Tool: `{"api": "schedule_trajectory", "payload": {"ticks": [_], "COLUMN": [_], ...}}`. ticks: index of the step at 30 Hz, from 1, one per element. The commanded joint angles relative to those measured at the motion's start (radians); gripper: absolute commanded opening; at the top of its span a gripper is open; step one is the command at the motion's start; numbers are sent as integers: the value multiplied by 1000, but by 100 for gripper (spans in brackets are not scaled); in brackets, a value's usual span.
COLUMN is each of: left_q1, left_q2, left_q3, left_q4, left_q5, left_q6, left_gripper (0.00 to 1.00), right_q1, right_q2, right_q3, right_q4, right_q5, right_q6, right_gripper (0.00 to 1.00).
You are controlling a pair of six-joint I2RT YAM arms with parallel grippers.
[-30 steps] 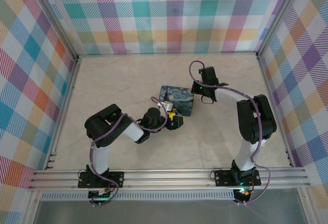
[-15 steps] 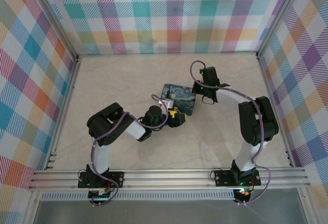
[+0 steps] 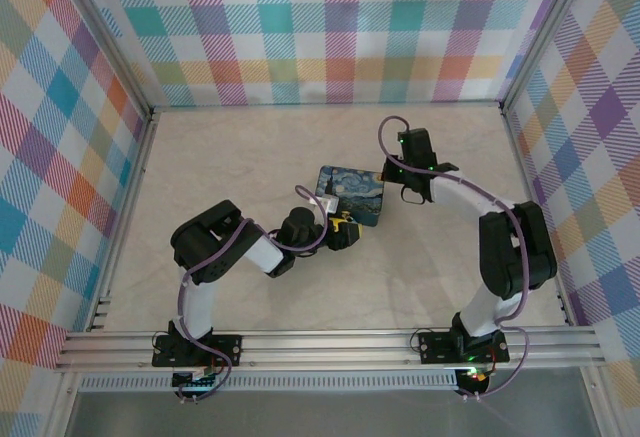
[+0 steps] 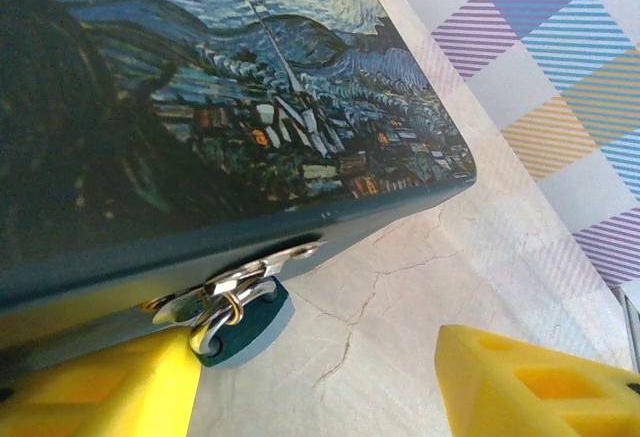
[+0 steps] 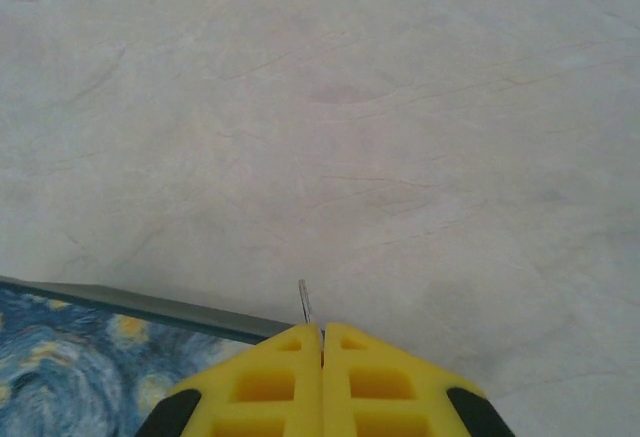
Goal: Unlock a padlock with a key
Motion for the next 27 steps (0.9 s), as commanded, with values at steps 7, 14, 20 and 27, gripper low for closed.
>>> {"api": "schedule_trajectory", "payload": {"ticks": [7, 14, 20, 27], "left_q1": [6, 6, 5, 5], "left_q2": [13, 44, 66, 88], "left_q3": [2, 17, 32, 39], "left_q4": [35, 54, 68, 103], "left_q5": [42, 44, 44, 56], "left_q6": [-13, -31, -38, -51], "left_gripper": [64, 67, 71, 70], "right_q1": [-9, 36, 46, 46], "right_q2": [-2, 56, 75, 73], "right_q3": [-43, -40, -30, -44], "right_q4": [-40, -16, -7, -1], "right_q5": [1, -49, -69, -68], "right_q6": [26, 42, 45, 45], "right_gripper": [0, 0, 0, 0]}}
